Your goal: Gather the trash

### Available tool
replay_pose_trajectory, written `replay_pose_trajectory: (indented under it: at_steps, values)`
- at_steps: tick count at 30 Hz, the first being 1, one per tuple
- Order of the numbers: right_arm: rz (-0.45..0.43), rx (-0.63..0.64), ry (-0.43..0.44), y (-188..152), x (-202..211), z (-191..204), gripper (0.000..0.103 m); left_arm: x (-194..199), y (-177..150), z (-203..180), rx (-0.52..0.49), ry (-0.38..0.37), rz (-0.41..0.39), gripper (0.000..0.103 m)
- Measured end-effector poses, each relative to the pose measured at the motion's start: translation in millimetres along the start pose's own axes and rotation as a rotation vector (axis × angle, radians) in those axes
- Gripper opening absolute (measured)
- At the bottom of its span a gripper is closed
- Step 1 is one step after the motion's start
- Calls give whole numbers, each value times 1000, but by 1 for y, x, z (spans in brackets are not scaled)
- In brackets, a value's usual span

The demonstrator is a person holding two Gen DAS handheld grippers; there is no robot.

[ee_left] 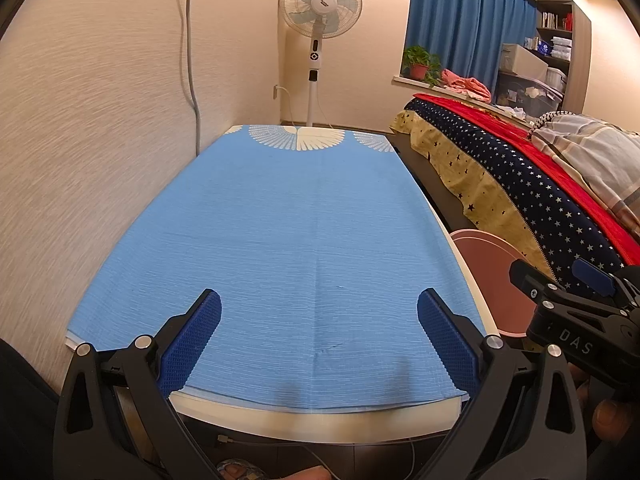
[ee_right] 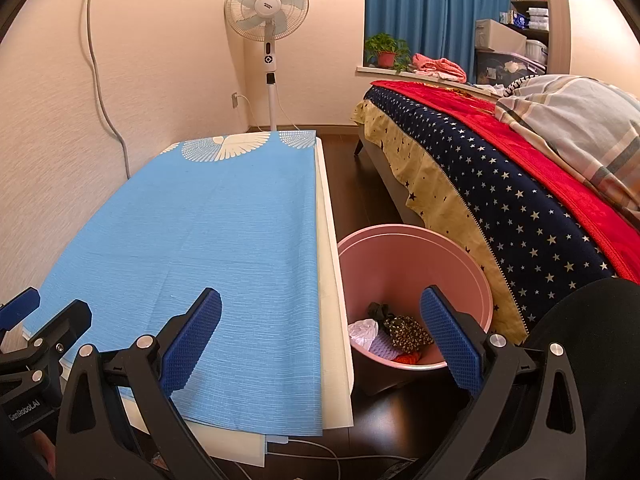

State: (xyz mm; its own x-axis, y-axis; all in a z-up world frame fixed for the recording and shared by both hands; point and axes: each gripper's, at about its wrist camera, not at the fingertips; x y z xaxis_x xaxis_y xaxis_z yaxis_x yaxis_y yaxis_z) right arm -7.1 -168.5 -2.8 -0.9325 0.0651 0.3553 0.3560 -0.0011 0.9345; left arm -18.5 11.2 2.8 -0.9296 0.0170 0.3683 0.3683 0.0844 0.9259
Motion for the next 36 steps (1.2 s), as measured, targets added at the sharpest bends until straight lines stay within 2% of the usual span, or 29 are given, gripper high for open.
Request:
replay_pose_trajectory:
  at_steps: [36]
  values:
    - [0, 0, 0, 0, 0, 1, 98, 3, -1, -6, 10, -2, 7, 95]
Point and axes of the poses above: each gripper's, at about its wrist camera, not at the fingertips, and x roughly against the way its jaws point, z to its left, y to its top, and after that the axes turned 15 degrees about -z, right-handed
